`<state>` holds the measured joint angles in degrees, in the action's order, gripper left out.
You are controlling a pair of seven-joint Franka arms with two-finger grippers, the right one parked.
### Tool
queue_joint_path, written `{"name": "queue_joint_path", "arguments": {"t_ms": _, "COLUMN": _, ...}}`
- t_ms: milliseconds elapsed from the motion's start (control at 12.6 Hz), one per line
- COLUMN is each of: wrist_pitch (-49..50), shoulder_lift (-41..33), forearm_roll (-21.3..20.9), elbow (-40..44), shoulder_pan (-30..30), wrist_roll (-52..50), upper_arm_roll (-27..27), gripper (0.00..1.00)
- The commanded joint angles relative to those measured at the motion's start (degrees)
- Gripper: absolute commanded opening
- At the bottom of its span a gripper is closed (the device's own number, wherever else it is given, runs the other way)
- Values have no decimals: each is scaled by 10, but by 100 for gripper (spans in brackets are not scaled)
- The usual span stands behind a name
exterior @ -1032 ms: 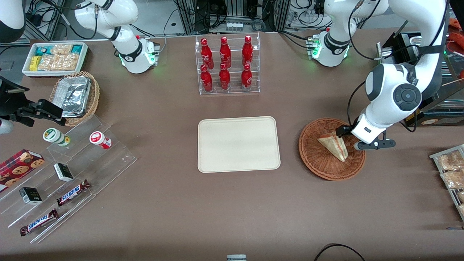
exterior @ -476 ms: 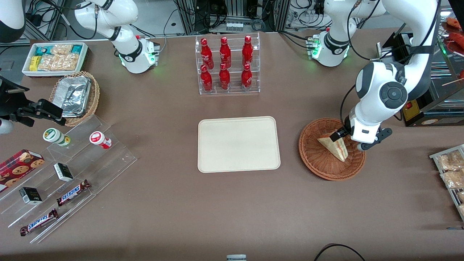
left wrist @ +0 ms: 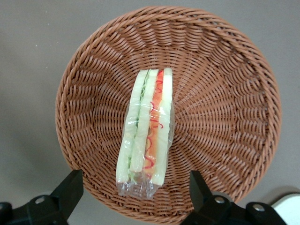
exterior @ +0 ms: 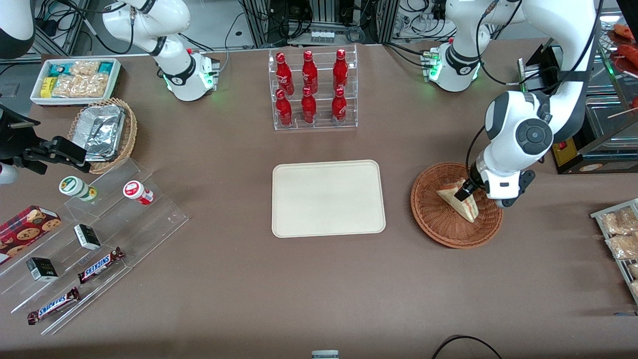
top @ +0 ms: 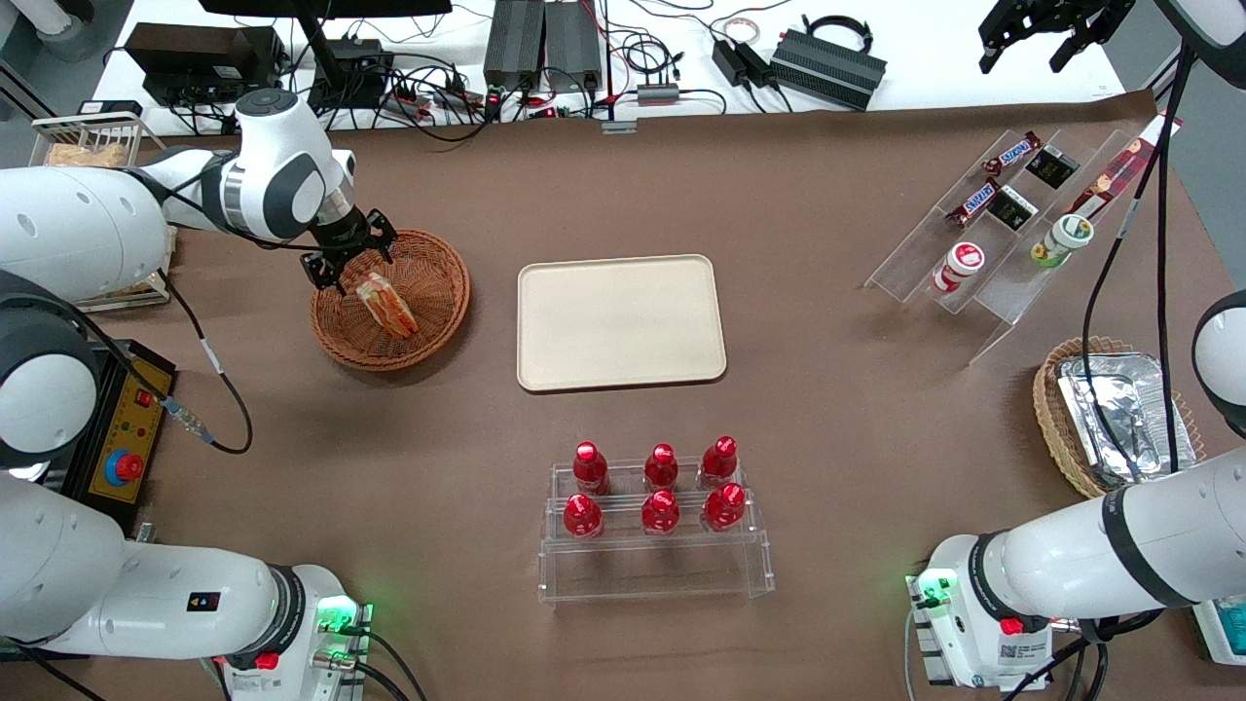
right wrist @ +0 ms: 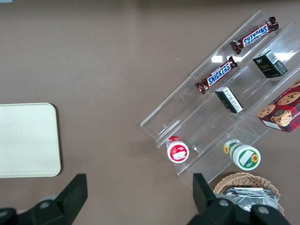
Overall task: Place sandwich from basket to tray
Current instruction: 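Lower the open left gripper onto the sandwich and close it, then lift the sandwich and carry it over the cream tray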
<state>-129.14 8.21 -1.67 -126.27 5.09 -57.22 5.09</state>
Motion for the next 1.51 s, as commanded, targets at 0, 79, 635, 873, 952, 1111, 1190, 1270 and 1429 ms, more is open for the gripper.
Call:
{"name": "queue_joint_path", "arguments": {"t_ms": 0, "wrist_pitch": -29, "shoulder_lift": 16, "forearm_roll": -3, "elbow": -7, "shoulder_pan": 4, "wrist_roll": -20, "upper_arm_roll": -2, "gripper": 100}}
{"name": "queue_joint_path", "arguments": {"t_ms": 79, "wrist_pitch": -42, "shoulder_lift": 22, "forearm_roll": -3, "elbow": -13, "shoulder_pan": 4, "wrist_roll": -20, "upper_arm_roll": -2, "gripper": 100}}
{"name": "queue_joint_path", "arguments": {"t_ms": 635, "wrist_pitch": -81, "shoulder_lift": 58, "forearm_roll": 0, "elbow": -21, "shoulder_pan": 4, "wrist_roll": -53, "upper_arm_roll": -1, "gripper": 63}}
{"name": "queue_joint_path", "arguments": {"t_ms": 873, "wrist_pitch": -72, "shoulder_lift": 43, "forearm_roll": -2, "elbow": -28, "shoulder_pan": 5, "wrist_roll": -40, "upper_arm_roll": -2, "gripper": 4}}
{"name": "queue_joint_path", "arguments": {"t_ms": 952, "wrist_pitch": -57, "shoulder_lift": 33, "forearm_roll": -2, "elbow": -25, "shoulder_pan": 4, "wrist_roll": -27, "upper_arm_roll": -2, "gripper": 2}}
{"name": "queue_joint_path", "arguments": {"t_ms": 1111, "wrist_pitch": -23, "shoulder_lift": 23, "forearm_roll": -1, "elbow": -4, "shoulder_pan": 4, "wrist_roll": -18, "upper_arm_roll": -2, "gripper": 2}}
{"name": "queue_joint_path", "arguments": {"t_ms": 1190, "wrist_pitch": 15, "shoulder_lift": 22, "forearm_roll": -1, "elbow": 23, "shoulder_pan": 4, "wrist_roll": -13, "upper_arm_roll": -2, "gripper": 2}}
{"name": "queue_joint_path", "arguments": {"t_ms": 1270, "wrist_pitch": 67, "shoulder_lift": 22, "forearm_roll": -2, "elbow": 62, "shoulder_pan": 5, "wrist_roll": -10, "upper_arm_roll": -2, "gripper": 2}}
{"name": "queue_joint_path", "arguments": {"t_ms": 1429, "wrist_pitch": 154, "shoulder_lift": 34, "forearm_roll": -1, "elbow": 136, "shoulder_pan": 16, "wrist_roll": 30, "upper_arm_roll": -1, "gripper": 1}}
